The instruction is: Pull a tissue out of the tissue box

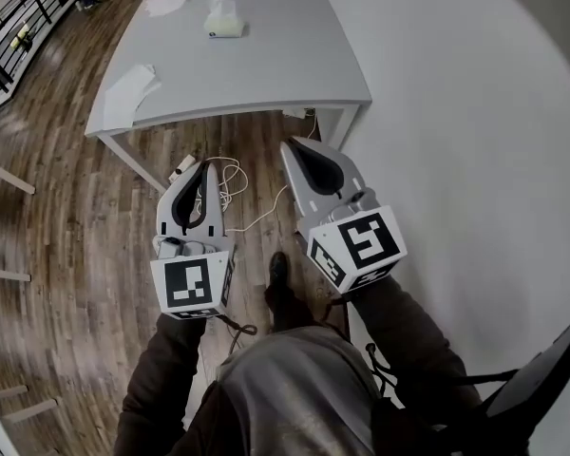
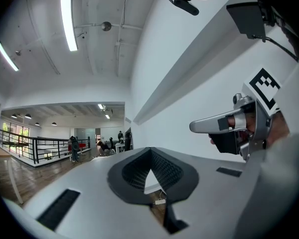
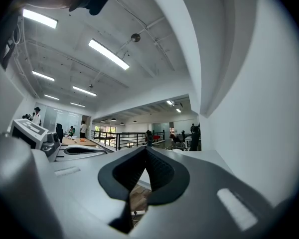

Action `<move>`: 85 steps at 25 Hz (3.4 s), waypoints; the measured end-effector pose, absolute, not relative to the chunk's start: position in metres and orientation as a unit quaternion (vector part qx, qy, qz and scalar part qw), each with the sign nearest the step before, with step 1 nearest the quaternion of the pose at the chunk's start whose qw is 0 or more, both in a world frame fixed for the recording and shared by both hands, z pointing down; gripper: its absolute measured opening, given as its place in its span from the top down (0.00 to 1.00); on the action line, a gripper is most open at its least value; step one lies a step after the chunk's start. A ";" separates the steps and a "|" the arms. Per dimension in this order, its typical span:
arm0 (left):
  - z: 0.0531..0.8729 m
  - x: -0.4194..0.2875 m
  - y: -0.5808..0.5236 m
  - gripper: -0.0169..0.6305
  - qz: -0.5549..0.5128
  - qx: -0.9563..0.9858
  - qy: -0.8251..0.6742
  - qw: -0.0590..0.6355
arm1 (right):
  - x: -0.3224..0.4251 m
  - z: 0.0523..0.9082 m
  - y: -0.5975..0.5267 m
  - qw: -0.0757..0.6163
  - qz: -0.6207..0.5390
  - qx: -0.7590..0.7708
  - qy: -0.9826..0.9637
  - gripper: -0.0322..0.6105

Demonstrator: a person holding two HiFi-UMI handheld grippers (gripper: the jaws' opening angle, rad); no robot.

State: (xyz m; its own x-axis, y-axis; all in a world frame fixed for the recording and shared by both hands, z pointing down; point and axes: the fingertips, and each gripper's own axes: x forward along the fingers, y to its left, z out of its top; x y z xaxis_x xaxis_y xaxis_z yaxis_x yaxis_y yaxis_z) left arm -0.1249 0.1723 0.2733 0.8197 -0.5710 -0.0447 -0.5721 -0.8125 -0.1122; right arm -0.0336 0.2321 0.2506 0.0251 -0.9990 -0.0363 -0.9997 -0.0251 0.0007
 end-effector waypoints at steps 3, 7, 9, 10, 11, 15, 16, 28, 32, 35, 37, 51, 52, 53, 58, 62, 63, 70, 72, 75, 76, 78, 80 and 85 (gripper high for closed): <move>0.288 -0.099 0.125 0.98 -0.017 -0.949 0.307 0.062 | 0.002 0.258 0.188 0.010 0.015 -0.717 0.697 0.95; 0.286 -0.059 0.064 0.98 -0.036 -0.945 0.321 0.058 | 0.048 0.259 0.133 0.020 0.007 -0.715 0.699 0.95; 0.281 -0.040 0.039 0.98 -0.027 -0.944 0.322 0.066 | 0.067 0.256 0.106 0.019 0.008 -0.713 0.701 0.95; 0.278 -0.031 0.026 0.98 -0.021 -0.943 0.324 0.069 | 0.077 0.254 0.092 0.019 0.009 -0.711 0.703 0.95; 0.277 -0.022 0.014 0.98 -0.019 -0.943 0.326 0.071 | 0.085 0.253 0.078 0.020 0.009 -0.709 0.705 0.95; 0.275 0.002 -0.016 0.98 -0.038 -0.944 0.319 0.077 | 0.102 0.250 0.039 0.021 0.012 -0.704 0.710 0.95; 0.275 0.006 -0.022 0.98 -0.038 -0.945 0.314 0.078 | 0.105 0.248 0.031 0.022 0.012 -0.703 0.710 0.95; 0.305 0.094 -0.161 0.98 -0.036 -0.956 0.289 0.048 | 0.162 0.286 -0.111 0.001 -0.017 -0.694 0.720 0.95; 0.323 0.125 -0.213 0.98 -0.048 -0.961 0.270 0.035 | 0.185 0.304 -0.167 -0.001 -0.032 -0.699 0.714 0.95; 0.323 0.139 -0.243 0.98 -0.042 -0.963 0.264 0.030 | 0.199 0.296 -0.195 -0.003 -0.027 -0.706 0.707 0.95; 0.316 0.147 -0.257 0.98 -0.038 -0.965 0.259 0.029 | 0.210 0.284 -0.209 -0.006 -0.018 -0.710 0.704 0.95; 0.334 0.220 -0.353 0.98 -0.065 -0.960 0.271 0.023 | 0.282 0.312 -0.321 -0.022 -0.020 -0.672 0.740 0.89; 0.346 0.225 -0.363 0.98 -0.077 -0.958 0.276 0.015 | 0.287 0.325 -0.332 -0.024 -0.033 -0.664 0.746 0.87; 0.358 0.229 -0.373 0.98 -0.088 -0.955 0.282 0.008 | 0.293 0.338 -0.343 -0.028 -0.044 -0.659 0.751 0.85; 0.409 0.252 -0.418 0.98 -0.124 -0.947 0.295 -0.027 | 0.322 0.382 -0.393 -0.056 -0.054 -0.656 0.751 0.82; 0.436 0.262 -0.436 0.98 -0.141 -0.943 0.296 -0.052 | 0.325 0.404 -0.419 -0.075 -0.061 -0.631 0.770 0.79; 0.441 0.265 -0.439 0.98 -0.143 -0.943 0.295 -0.056 | 0.325 0.409 -0.424 -0.078 -0.064 -0.625 0.774 0.79; 0.468 0.274 -0.450 0.98 -0.156 -0.942 0.287 -0.076 | 0.328 0.441 -0.445 -0.108 -0.073 -0.607 0.784 0.79; 0.476 0.276 -0.452 0.98 -0.160 -0.942 0.285 -0.080 | 0.327 0.441 -0.446 -0.110 -0.066 -0.605 0.786 0.91; 0.485 0.278 -0.456 0.98 -0.162 -0.939 0.288 -0.092 | 0.320 0.429 -0.444 -0.108 -0.076 -0.586 0.800 0.95; 0.485 0.279 -0.458 0.98 -0.162 -0.939 0.290 -0.094 | 0.318 0.422 -0.444 -0.104 -0.082 -0.579 0.805 0.95; 0.483 0.282 -0.459 0.98 -0.159 -0.939 0.291 -0.092 | 0.317 0.401 -0.443 -0.090 -0.089 -0.572 0.811 0.95; 0.476 0.286 -0.461 0.98 -0.149 -0.941 0.291 -0.087 | 0.319 0.378 -0.444 -0.074 -0.089 -0.572 0.812 0.95; 0.445 0.289 -0.461 0.98 -0.120 -0.943 0.301 -0.076 | 0.326 0.321 -0.447 -0.057 -0.073 -0.578 0.811 0.95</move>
State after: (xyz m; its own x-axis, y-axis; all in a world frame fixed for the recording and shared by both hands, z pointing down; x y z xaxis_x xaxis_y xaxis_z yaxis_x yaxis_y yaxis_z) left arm 0.2889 -0.4609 0.4455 0.7894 -0.5503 0.2722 -0.5866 -0.8068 0.0701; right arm 0.3258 -0.4470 0.3205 -0.3251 -0.9289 0.1774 -0.9457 0.3209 -0.0525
